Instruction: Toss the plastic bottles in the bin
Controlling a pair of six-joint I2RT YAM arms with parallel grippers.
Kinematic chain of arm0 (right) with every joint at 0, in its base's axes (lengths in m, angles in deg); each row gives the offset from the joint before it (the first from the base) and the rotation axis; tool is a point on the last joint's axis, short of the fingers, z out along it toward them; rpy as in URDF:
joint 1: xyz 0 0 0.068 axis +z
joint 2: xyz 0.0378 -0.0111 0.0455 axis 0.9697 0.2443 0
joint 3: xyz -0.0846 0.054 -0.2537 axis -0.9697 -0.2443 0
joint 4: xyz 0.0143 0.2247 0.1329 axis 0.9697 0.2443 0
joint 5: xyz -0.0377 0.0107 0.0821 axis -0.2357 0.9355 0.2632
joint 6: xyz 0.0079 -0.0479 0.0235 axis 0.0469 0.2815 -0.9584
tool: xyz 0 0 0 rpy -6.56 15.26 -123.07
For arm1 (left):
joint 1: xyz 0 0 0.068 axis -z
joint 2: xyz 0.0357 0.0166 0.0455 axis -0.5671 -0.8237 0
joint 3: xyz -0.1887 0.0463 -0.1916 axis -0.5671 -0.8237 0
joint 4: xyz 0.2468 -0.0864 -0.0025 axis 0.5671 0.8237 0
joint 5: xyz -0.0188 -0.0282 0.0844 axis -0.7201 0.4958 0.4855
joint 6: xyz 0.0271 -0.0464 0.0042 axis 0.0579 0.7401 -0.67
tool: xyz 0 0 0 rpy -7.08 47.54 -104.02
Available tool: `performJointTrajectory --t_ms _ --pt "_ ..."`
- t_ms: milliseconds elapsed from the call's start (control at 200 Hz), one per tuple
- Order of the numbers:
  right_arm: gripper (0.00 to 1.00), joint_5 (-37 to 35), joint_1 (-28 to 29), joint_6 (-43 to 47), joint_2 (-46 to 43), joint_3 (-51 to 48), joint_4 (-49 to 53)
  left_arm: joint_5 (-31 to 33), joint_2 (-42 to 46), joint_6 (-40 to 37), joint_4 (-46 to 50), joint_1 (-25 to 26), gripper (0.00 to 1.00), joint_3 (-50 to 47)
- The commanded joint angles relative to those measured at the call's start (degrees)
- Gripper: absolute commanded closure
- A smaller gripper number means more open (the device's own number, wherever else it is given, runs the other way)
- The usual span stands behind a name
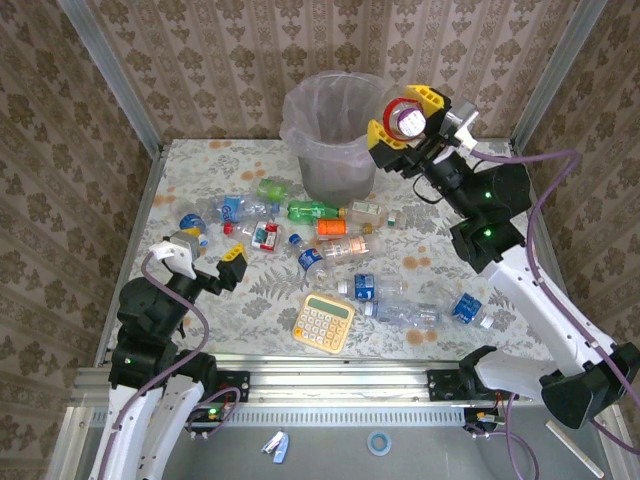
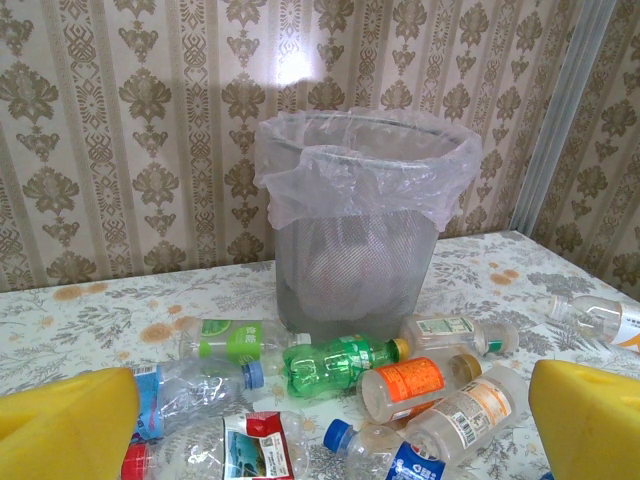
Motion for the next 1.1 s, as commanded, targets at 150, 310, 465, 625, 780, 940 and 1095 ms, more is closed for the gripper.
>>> performJointTrajectory --t_ms 150,310,465,625,780,940,1095 --pt "0.69 -0.7 0.8 4.5 4.6 5.7 -8.6 -0.1 -0.1 0.5 -1.2 -0.4 0.00 0.4" --pt "0.69 -1.4 0.8 4.7 7.3 7.1 -8.7 0.2 -0.1 0.3 -1.2 -0.4 0.00 0.4" --pt "0.70 -2.9 0.8 5.3 11.0 9.3 -7.0 0.5 -0.2 0.2 -1.0 -0.4 0.00 0.4" --pt "0.69 -5.5 0.3 5.9 19.3 20.1 9.6 0.6 -0.5 0.2 -0.9 -0.4 0.00 0.5" --pt "0.63 -5.5 -2.3 1.6 33.3 41.2 38.5 0.1 -0.7 0.5 -0.8 -0.4 0.00 0.5" --pt "0.21 -5.7 -4.4 -2.4 53.7 76.1 74.6 0.1 -1.1 0.6 -0.6 -0.4 0.00 0.5" --pt "0.07 -6.7 -5.8 -3.2 62.9 93.6 88.5 -0.5 -1.3 0.9 -0.8 -0.3 0.00 0.5"
